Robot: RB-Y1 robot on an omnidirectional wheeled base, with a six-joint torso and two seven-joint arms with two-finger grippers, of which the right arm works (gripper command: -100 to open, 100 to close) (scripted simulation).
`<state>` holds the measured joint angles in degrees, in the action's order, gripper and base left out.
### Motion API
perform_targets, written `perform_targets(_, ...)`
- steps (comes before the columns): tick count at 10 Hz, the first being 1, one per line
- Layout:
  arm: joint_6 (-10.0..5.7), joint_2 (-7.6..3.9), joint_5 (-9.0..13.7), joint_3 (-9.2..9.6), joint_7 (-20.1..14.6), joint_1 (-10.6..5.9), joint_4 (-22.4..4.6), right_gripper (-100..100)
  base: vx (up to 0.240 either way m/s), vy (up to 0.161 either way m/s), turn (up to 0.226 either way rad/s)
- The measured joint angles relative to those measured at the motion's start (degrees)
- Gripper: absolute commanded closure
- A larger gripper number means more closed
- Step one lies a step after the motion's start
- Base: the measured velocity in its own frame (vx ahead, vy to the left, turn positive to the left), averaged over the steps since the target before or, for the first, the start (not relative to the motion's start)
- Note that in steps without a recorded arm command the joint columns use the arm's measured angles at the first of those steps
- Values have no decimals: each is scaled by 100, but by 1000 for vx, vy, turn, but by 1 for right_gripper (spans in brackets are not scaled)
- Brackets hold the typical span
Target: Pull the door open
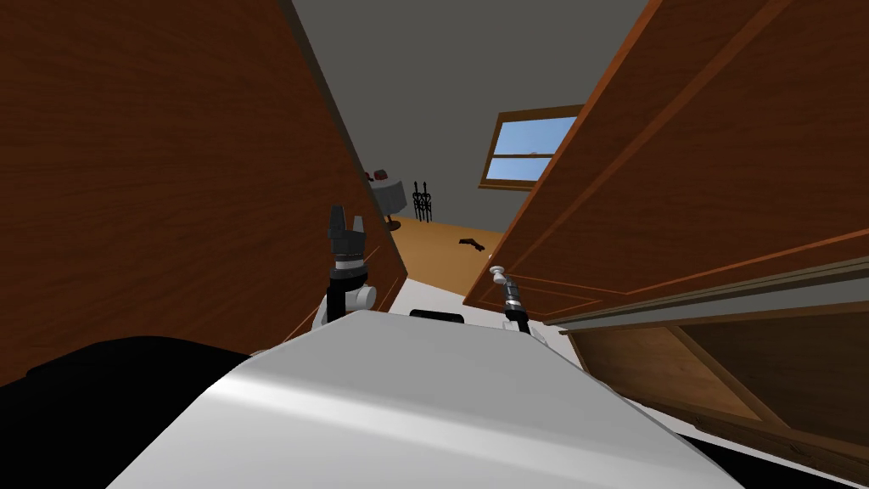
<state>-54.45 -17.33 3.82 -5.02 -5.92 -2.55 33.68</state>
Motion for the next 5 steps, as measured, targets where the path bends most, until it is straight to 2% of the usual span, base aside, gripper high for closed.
perform_targets(1, 86, 22, 13, 6, -55, 103, 188, 100, -20, -8, 45)
perform_targets(2, 106, 7, 68, 35, -184, 74, 145, 100, -24, -14, 37)
perform_targets(3, 157, 4, 101, 50, -284, 138, 257, 100, -38, -28, 64)
perform_targets(5, 107, -14, 251, 125, -598, 33, 84, 100, -58, -25, 62)
